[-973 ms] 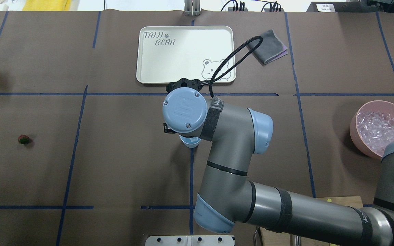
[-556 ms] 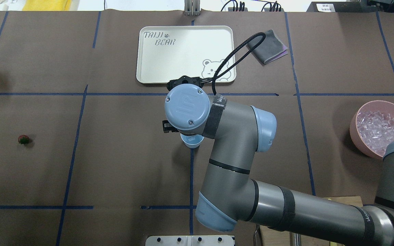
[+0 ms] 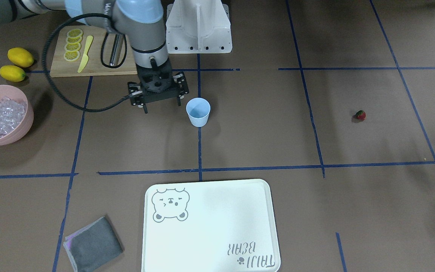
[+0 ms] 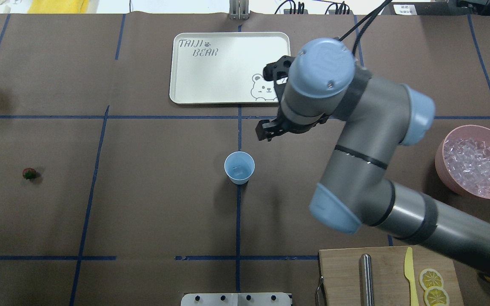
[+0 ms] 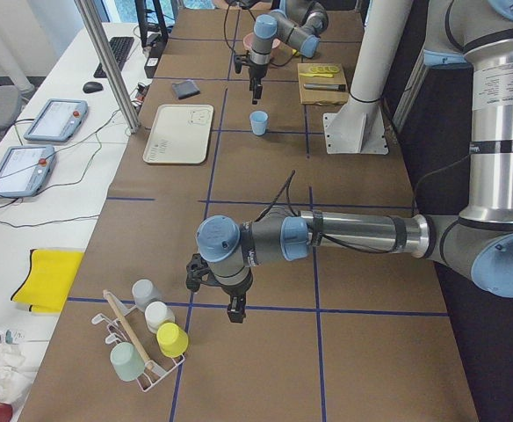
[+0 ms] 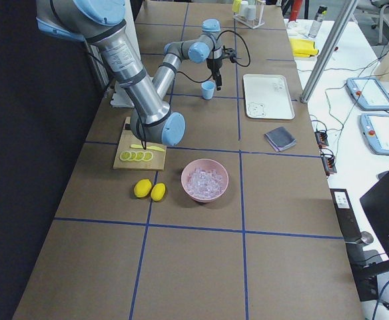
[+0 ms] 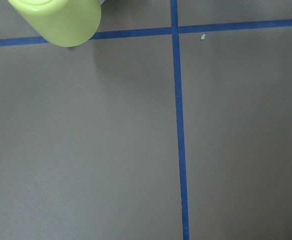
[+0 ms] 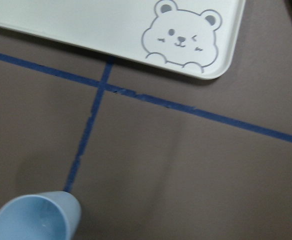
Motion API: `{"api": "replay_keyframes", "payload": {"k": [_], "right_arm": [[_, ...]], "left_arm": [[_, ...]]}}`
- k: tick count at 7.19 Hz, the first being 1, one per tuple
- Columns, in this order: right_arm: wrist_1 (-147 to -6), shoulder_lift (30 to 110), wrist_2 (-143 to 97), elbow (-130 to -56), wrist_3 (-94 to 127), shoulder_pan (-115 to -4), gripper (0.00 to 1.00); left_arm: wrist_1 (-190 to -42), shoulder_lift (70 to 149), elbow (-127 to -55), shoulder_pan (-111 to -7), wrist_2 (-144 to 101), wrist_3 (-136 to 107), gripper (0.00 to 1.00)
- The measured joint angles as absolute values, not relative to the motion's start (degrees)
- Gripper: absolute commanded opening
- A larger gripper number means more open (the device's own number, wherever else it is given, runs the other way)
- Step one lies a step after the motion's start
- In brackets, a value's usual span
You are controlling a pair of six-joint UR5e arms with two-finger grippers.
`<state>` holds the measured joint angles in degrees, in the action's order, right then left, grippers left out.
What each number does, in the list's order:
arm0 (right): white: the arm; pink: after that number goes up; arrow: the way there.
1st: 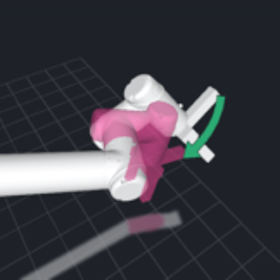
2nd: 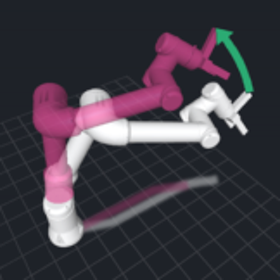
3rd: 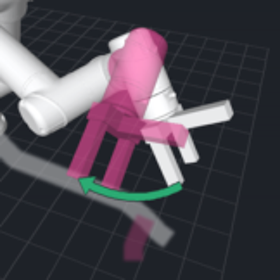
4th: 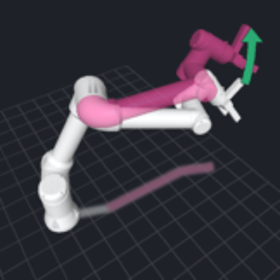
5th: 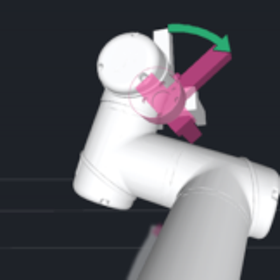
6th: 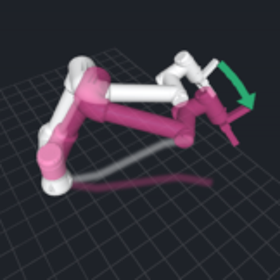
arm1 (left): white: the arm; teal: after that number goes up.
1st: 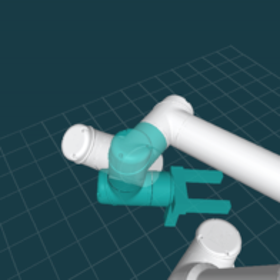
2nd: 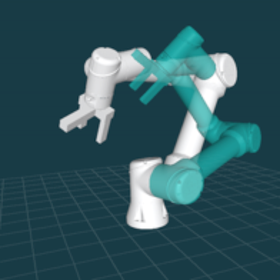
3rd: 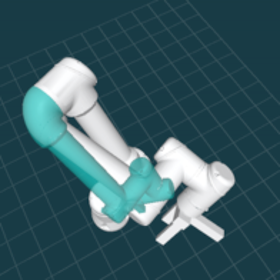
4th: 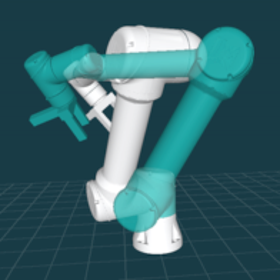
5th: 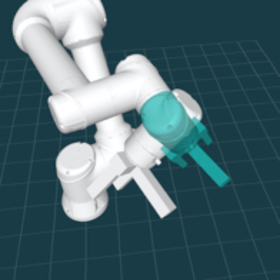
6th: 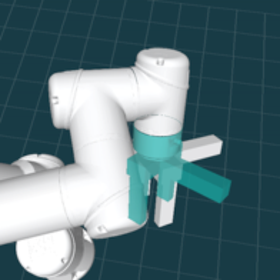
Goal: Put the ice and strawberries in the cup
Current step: 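Move the right gripper back to the pink ice bowl, then lower the right gripper into the ice bowl and grasp ice cubes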
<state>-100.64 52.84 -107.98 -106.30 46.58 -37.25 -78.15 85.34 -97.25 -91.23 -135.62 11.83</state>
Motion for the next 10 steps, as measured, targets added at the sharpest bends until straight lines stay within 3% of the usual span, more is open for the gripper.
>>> {"api": "replay_keyframes", "payload": {"k": [5, 10], "right_arm": [[-94.81, 75.35, -122.73, -111.86, 14.92, -56.39, 0.99], [-85.75, 93.06, -129.21, -111.61, 6.75, -65.2, 0.99]], "left_arm": [[-78.22, 85.4, -97.39, -91.23, -135.62, 11.86, 1.0], [-78.22, 85.43, -97.47, -91.19, -135.64, 11.86, 1.0]]}}
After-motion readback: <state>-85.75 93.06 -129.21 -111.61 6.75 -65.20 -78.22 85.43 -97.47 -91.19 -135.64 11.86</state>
